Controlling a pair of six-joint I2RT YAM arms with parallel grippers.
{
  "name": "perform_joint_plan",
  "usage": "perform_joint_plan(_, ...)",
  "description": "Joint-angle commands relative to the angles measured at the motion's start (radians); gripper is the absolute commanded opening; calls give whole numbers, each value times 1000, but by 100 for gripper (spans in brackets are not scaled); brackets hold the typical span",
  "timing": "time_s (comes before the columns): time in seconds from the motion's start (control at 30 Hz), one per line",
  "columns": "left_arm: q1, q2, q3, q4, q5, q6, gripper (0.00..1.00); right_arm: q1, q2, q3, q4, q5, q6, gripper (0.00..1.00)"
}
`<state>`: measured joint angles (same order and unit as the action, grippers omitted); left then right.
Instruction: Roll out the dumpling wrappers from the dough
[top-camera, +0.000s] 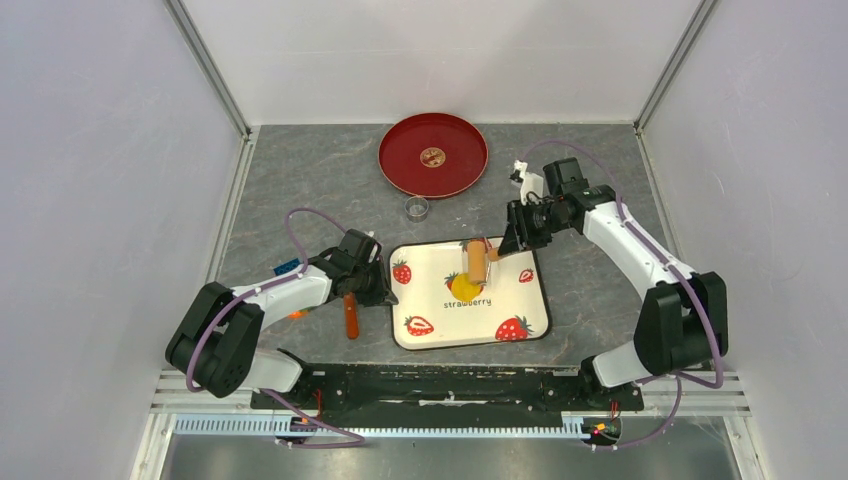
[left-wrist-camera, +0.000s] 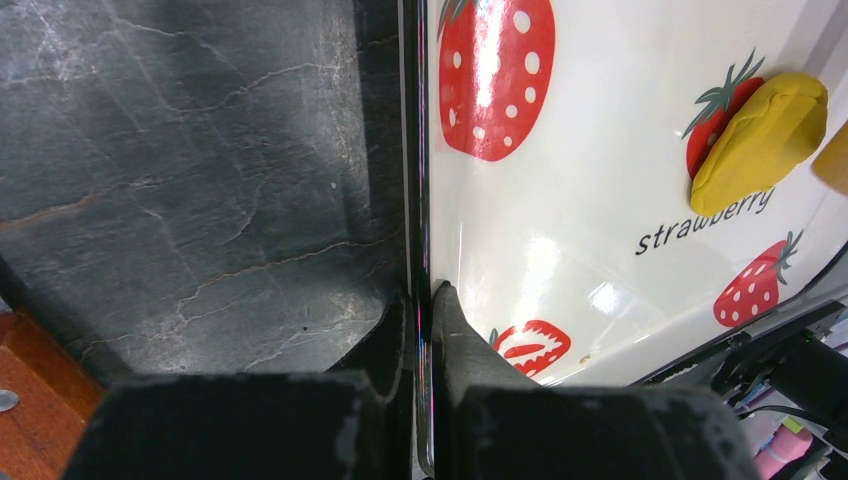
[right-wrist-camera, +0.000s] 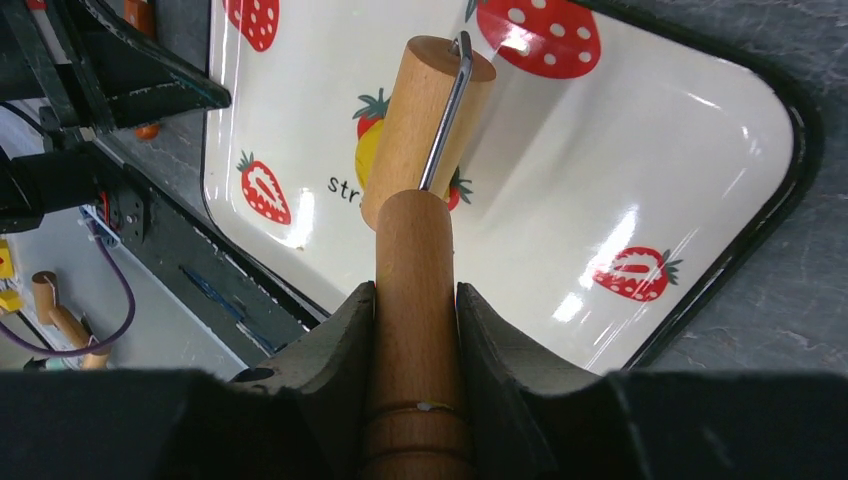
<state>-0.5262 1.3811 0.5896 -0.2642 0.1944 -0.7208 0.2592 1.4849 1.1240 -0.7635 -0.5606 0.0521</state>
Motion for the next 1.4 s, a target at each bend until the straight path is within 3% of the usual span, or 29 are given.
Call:
perform_joint_plan(0.0, -6, 34, -20, -78, -115, 10, 2, -20, -74, 49, 71, -55, 6, 0)
perform_joint_plan(0.27, -6, 36, -19, -78, -114, 12, 2, -21, -82, 107, 32, -76, 3, 0)
perform_joint_plan(0.53, -6, 36, -18, -78, -114, 12, 2, 136, 1, 207, -157, 207, -38, 0)
perform_joint_plan(0.83, -6, 35, -18, -78, -116, 12, 2, 320, 95, 267, -198, 440, 16, 0)
perform_joint_plan(1.37, -6, 34, -19, -80, -115, 12, 2, 353, 146, 142, -258, 796, 33, 0)
